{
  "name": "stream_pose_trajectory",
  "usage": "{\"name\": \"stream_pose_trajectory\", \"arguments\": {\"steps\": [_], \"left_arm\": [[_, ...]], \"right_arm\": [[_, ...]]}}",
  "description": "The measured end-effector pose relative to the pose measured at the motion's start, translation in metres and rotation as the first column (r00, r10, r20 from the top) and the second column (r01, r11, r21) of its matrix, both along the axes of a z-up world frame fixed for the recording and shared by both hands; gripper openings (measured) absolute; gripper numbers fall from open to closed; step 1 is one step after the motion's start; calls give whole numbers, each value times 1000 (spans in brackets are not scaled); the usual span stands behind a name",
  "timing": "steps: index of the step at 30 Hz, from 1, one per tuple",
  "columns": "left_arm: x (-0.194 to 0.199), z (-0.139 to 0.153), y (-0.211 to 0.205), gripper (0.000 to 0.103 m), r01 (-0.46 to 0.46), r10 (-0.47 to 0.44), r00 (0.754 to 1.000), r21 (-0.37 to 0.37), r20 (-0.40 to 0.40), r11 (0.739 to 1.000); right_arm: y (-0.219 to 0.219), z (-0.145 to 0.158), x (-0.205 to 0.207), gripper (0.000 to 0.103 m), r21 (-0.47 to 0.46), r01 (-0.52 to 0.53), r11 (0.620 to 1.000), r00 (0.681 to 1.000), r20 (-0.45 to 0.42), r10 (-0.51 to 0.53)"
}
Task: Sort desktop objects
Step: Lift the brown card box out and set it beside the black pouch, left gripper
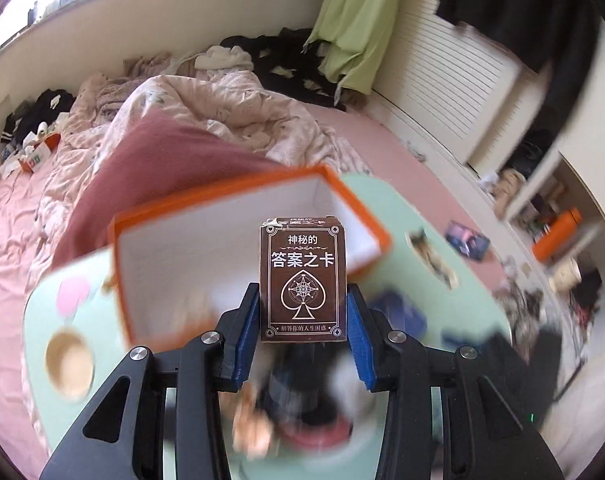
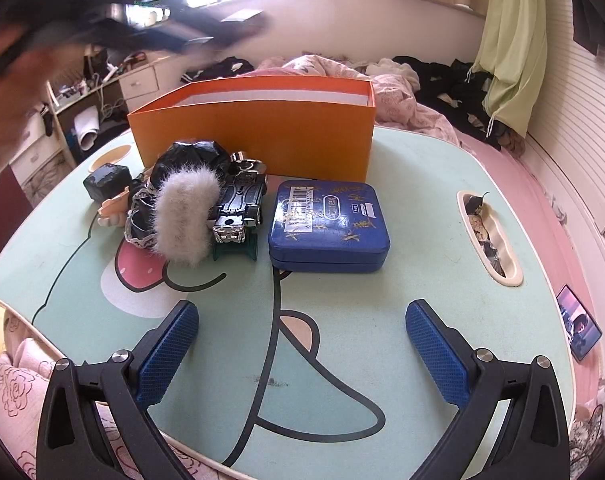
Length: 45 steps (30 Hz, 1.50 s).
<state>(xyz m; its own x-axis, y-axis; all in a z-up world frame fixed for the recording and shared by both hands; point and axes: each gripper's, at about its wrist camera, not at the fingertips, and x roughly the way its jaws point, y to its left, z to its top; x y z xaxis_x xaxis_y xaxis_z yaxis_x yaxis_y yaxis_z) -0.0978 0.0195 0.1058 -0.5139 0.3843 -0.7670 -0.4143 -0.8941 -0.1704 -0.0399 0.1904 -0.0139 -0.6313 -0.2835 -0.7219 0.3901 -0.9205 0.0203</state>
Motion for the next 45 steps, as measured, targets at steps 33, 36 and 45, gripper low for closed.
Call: {"name": "stream_pose_trajectory", "arguments": {"steps": [33,36,45], "left_arm": [[116,-110,-22,89,-296,273,938,-86,-214,951],[113,-115,-20,103,-339,311,920,-84,-240,937],[115,-116,-24,103,-345,318,913,-69,-254,936]], "right_arm": [[1,1,1,103,1,2,1000,1000,-1,-2],[1,1,1,103,2,2,1000,1000,-1,-2],[1,1,2,103,1,1,1000,1000,-1,-1]]}}
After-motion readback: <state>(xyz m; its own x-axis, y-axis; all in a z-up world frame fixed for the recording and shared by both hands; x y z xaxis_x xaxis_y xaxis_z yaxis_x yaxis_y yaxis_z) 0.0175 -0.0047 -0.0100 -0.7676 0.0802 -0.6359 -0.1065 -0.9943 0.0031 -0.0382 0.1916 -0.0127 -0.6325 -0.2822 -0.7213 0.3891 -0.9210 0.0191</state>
